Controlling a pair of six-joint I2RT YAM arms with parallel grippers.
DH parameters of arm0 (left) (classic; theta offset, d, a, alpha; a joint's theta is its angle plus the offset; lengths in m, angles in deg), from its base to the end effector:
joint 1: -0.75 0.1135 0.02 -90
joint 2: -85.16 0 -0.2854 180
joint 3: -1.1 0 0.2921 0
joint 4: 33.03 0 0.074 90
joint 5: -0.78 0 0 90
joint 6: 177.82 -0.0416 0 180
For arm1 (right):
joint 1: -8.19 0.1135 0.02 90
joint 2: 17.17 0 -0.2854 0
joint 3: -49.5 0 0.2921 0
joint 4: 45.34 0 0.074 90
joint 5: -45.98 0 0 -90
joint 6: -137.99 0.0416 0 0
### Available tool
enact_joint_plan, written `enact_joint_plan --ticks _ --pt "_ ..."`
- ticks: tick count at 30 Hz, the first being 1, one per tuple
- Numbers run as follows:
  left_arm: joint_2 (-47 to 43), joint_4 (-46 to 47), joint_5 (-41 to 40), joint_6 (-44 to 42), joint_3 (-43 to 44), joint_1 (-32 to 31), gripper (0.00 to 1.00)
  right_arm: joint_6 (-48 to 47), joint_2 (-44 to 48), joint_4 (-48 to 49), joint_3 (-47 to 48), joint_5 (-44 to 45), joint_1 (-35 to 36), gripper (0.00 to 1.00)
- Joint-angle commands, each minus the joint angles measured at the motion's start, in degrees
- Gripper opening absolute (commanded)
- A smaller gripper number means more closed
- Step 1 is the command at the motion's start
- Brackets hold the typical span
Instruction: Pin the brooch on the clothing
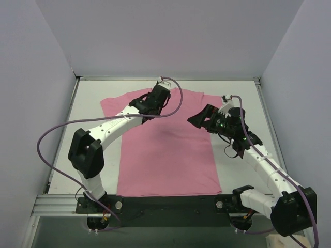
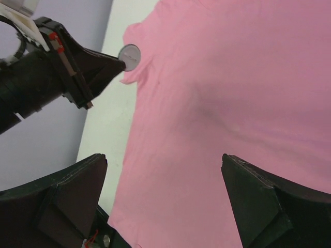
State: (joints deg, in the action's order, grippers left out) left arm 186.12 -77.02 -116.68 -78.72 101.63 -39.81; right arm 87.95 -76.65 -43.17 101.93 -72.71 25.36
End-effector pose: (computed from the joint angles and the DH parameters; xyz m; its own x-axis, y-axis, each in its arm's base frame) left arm 0.3510 -0.2752 0.3139 -0.5767 0.3089 -0.7563 0.2386 0.9491 0.2057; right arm 0.2569 0.1003 0.3141 -0.5221 0.4284 -0.7375 -0.4966 0.5503 0.6712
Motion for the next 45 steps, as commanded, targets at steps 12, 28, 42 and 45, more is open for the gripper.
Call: enact_joint_plan --ticks 12,28,42,45 --pt "16.97 -3.98 -9.18 -1.28 11.94 8.91 0.00 -4.72 -10.30 -11.03 -0.32 2.32 -1.44 0.98" --pt "29.99 -10.48 -19.47 -4.62 24.78 9.09 0.00 -5.51 -14.78 -11.30 0.12 0.04 -1.44 0.96" --pt "35.78 -16.55 -23.07 -5.59 32.34 8.48 0.00 -6.57 -12.85 -10.42 -0.85 -0.23 -1.44 0.99" --pt "37.36 -17.16 -24.65 -6.46 33.83 8.30 0.00 -6.74 -12.76 -10.59 -0.94 -0.14 -1.44 0.99"
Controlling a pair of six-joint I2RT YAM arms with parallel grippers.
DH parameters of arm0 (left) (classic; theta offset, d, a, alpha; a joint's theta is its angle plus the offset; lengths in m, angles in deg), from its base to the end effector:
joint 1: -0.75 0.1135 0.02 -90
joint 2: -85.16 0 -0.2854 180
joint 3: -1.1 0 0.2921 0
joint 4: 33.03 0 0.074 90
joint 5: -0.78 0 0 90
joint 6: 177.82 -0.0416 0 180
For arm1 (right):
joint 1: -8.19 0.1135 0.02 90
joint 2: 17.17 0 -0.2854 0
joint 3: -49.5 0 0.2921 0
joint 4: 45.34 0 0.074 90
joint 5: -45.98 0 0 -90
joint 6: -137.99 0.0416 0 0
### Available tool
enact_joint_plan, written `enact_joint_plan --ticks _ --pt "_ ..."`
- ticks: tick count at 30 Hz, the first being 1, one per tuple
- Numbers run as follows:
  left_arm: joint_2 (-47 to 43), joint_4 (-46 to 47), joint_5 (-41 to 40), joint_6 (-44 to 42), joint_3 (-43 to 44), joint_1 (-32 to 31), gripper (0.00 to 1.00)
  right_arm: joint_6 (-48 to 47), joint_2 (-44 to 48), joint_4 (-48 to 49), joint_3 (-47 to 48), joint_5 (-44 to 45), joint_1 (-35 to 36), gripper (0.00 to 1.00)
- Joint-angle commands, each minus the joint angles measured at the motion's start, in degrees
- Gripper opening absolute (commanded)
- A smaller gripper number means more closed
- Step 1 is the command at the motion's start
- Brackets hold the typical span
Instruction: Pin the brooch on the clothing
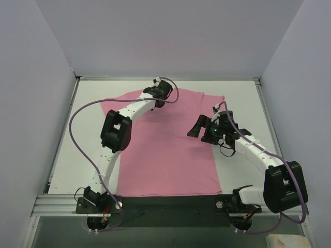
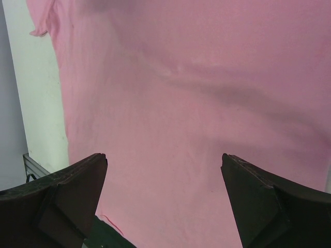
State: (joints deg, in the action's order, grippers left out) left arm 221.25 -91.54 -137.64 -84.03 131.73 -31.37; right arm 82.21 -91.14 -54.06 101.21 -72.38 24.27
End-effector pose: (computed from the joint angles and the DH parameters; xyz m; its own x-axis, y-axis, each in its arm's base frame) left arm 0.4917 -0.2719 0.1923 -0.7643 0.4280 -0.4823 0.0244 0.7666 0.6417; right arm 0.2889 0.1038 0.2202 -0.7661 0.2942 -0.5714 -0.2470 0.6861 0.6843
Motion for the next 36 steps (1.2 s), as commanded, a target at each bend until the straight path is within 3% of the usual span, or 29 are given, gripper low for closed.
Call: enact_joint_plan --ticks 1,23,36 --pt "2.68 -3.44 -4.22 -1.24 4.61 -0.22 0.00 -0.91 1.90 0.20 -0.30 -0.47 -0.34 0.99" --pt "16.39 -9.86 -8.00 0.25 10.77 -3.82 0.00 -1.08 4.54 -0.85 -1.36 0.23 -0.34 0.99" --pt "16.23 -9.34 -7.13 1.48 11.47 -7.26 0.00 -1.17 4.45 -0.76 -1.80 0.06 -0.34 0.99"
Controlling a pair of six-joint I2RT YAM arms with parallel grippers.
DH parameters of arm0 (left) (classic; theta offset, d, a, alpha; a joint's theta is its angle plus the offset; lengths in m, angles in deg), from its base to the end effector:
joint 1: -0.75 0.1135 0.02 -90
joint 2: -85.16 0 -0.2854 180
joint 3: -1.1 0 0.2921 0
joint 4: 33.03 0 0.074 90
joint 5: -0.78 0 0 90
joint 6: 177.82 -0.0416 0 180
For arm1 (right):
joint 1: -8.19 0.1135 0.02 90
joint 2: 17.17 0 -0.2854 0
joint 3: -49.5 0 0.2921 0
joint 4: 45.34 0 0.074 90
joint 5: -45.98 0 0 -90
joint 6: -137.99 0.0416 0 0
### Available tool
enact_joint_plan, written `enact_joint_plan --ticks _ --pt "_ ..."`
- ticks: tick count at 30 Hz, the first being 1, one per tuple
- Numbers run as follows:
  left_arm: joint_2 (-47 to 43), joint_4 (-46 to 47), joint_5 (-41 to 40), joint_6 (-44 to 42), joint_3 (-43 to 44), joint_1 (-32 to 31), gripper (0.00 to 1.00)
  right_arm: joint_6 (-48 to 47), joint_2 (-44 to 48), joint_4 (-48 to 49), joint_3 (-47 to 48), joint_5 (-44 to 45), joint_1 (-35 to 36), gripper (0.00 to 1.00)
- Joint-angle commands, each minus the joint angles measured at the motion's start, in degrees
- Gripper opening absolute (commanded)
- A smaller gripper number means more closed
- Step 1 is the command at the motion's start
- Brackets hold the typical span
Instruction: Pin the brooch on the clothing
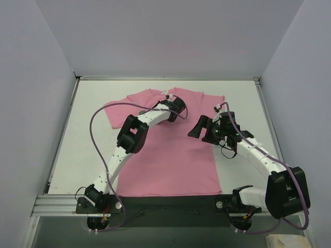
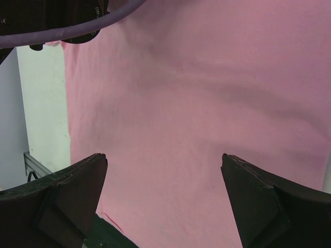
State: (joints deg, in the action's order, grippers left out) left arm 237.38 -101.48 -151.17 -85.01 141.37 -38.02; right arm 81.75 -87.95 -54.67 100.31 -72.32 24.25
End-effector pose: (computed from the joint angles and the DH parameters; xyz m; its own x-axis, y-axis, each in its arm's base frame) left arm 0.4704 -0.3307 0.0938 -0.7766 0.5942 -0.2092 0.1418 0.4885 0.8610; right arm 0.2800 0.1011 0.2291 -0.7471 0.2941 -0.5961 -0.2715 0.6836 0.6775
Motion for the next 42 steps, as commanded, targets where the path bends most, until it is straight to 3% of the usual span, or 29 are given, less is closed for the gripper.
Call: enact_joint_plan --ticks 1,17,30,42 --pt "-0.52 0.96 6.93 2.46 1.75 -0.61 0.00 -0.80 1.35 -0.24 -0.99 -0.01 -0.32 0.99" --pt "-11.24 9.84 21.08 5.97 -3.26 0.97 0.00 -0.89 3.20 -0.42 -1.34 0.08 -0.32 0.99" --pt "-22.66 20.64 31.71 8.62 -18.54 4.48 0.00 -0.62 1.44 0.55 -0.82 -0.97 -0.06 0.98" --pt "-29.26 25.57 35.15 10.02 -25.67 6.59 0.00 -0.54 0.30 1.08 -0.64 -1.24 0.38 0.98"
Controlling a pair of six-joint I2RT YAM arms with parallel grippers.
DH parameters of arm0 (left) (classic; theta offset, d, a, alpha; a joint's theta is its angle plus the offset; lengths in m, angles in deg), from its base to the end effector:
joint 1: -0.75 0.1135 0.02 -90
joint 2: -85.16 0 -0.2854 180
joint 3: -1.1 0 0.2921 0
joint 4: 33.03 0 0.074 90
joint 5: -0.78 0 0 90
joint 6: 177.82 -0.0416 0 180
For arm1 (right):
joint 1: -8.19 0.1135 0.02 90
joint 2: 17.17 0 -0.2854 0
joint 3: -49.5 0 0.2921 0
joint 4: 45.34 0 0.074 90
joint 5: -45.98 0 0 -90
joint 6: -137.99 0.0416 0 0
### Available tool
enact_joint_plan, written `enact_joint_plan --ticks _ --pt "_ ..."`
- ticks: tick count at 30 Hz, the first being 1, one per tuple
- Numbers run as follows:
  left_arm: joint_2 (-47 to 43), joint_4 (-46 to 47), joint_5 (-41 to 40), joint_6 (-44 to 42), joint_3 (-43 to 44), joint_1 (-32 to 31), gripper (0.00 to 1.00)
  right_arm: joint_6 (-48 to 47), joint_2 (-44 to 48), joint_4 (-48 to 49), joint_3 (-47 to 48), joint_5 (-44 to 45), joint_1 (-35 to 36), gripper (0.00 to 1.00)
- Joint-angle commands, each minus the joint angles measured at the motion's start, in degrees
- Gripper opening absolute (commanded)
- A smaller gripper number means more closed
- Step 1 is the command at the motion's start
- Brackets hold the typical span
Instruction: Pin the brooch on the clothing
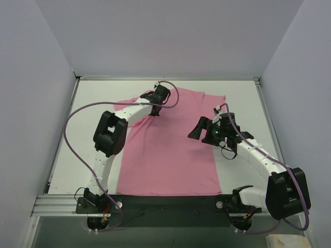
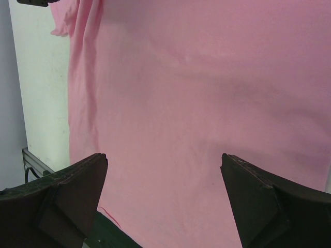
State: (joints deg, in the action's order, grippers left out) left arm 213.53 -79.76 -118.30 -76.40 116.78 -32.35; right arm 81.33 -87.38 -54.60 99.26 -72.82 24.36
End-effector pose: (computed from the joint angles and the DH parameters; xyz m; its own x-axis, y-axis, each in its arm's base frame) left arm 0.4620 -0.2770 0.1781 -0.7604 0.2891 -0.5815 0.1220 0.9431 0.3094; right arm 0.2758 0.1008 0.2252 -0.7527 0.2832 -0.5944 -0.2780 0.6816 0.6768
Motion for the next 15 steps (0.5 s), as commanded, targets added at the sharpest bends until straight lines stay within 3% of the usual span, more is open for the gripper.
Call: enact_joint_plan --ticks 1,15 --pt "-6.11 3.85 2.27 1.41 -1.26 1.11 0.00 -0.12 -0.36 1.01 0.41 -0.73 0.36 0.98" --pt "-12.80 7.27 5.17 2.47 -7.50 3.04 0.00 0.23 -1.94 1.89 1.20 -1.17 1.24 0.99"
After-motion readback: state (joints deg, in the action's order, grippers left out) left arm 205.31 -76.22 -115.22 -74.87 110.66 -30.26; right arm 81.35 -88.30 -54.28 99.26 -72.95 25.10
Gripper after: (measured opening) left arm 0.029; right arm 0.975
